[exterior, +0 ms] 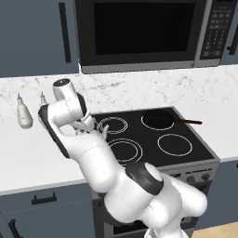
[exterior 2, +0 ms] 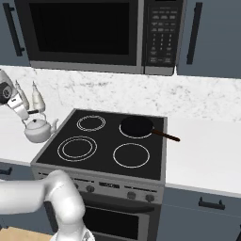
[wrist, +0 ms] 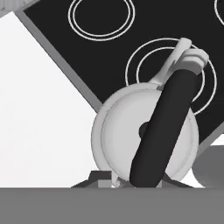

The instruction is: Pick the kettle from the counter and place it on a stove burner. Then turn the burner on.

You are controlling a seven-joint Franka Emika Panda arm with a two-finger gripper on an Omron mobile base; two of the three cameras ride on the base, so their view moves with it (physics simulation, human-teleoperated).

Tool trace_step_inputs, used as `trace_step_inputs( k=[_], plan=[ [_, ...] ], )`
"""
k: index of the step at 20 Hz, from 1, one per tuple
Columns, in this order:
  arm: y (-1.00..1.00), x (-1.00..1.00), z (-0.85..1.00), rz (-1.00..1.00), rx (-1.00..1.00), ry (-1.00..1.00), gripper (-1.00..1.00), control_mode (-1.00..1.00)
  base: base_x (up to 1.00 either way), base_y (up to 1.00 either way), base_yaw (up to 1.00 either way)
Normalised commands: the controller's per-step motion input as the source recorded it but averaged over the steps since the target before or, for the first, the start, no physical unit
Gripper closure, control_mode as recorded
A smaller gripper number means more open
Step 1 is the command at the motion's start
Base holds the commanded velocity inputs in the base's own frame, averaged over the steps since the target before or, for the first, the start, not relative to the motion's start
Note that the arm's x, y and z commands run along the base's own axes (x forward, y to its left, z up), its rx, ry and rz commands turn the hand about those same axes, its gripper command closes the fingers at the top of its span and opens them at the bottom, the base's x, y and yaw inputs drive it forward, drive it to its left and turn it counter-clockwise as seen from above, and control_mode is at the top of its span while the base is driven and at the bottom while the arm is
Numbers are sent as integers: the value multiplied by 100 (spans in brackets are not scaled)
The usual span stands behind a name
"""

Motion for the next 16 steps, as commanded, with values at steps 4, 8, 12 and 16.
trace_step_inputs(
  k=[4,8,12,16],
  plan=[
    [-83,-7,-13,-3,-2,0,100,-100,0,0,0],
    [-85,-2,-10,-3,-1,0,100,-100,0,0,0],
    [-80,0,-11,-3,0,0,100,-100,0,0,0],
    [-70,0,-8,-3,0,0,100,-100,0,0,0]
  ],
)
